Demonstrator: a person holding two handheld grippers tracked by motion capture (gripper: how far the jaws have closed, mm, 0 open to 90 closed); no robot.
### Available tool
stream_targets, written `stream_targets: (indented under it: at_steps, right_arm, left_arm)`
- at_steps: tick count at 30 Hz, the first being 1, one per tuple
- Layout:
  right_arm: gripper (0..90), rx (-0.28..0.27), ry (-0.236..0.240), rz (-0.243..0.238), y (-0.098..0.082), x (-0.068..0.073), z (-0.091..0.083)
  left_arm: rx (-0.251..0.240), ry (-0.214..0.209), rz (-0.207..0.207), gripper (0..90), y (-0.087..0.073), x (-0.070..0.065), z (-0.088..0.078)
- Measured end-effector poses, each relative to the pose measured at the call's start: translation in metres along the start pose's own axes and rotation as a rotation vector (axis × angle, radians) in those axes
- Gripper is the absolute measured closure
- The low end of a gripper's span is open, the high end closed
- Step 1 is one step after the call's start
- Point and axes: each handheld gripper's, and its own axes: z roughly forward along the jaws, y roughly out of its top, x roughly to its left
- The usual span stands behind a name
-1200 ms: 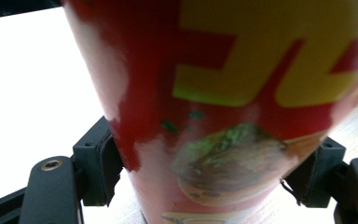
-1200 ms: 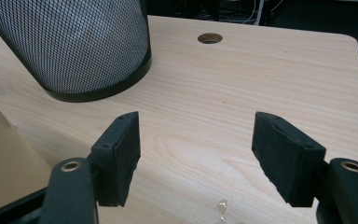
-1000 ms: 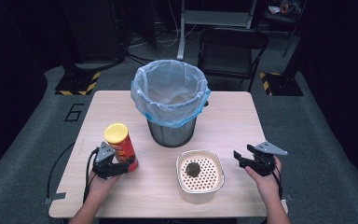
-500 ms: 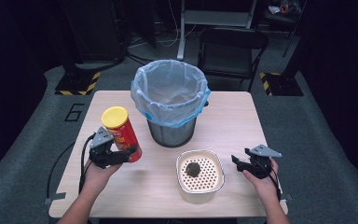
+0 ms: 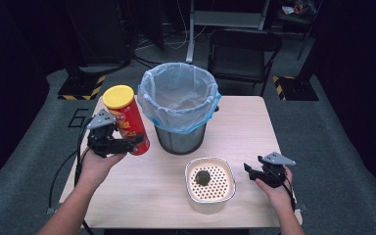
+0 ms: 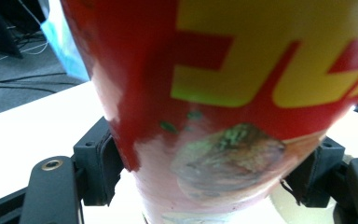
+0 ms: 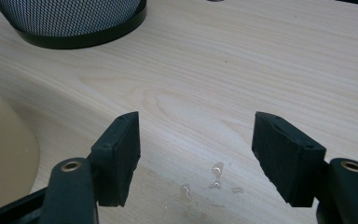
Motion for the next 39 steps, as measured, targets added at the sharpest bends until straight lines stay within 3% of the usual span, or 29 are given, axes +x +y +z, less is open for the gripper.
stream_targets:
  at_steps: [6, 19, 26, 32, 39]
  right_arm:
    - [32.1, 0.002, -0.003, -0.007, 0.0, 0.0, 0.0]
    - [32.1, 0.006, -0.003, 0.0, -0.001, 0.0, 0.0]
    - [32.1, 0.003, 0.001, 0.0, -0.001, -0.002, 0.001]
    - [32.1, 0.003, -0.002, 0.003, -0.001, 0.0, 0.001]
    - [32.1, 0.005, 0.006, -0.001, -0.001, -0.002, 0.001]
  left_arm:
    - [-0.013, -0.004, 0.041, 24.3, 0.027, -0.007, -0.006]
    - [-0.001, -0.059, 0.098, 24.3, 0.091, -0.019, -0.017]
    - [0.007, -0.066, 0.108, 24.3, 0.12, -0.022, -0.018]
    - [0.019, -0.067, 0.127, 24.3, 0.138, -0.028, -0.011]
    - [0.034, -0.075, 0.126, 24.3, 0.155, -0.038, 0.011]
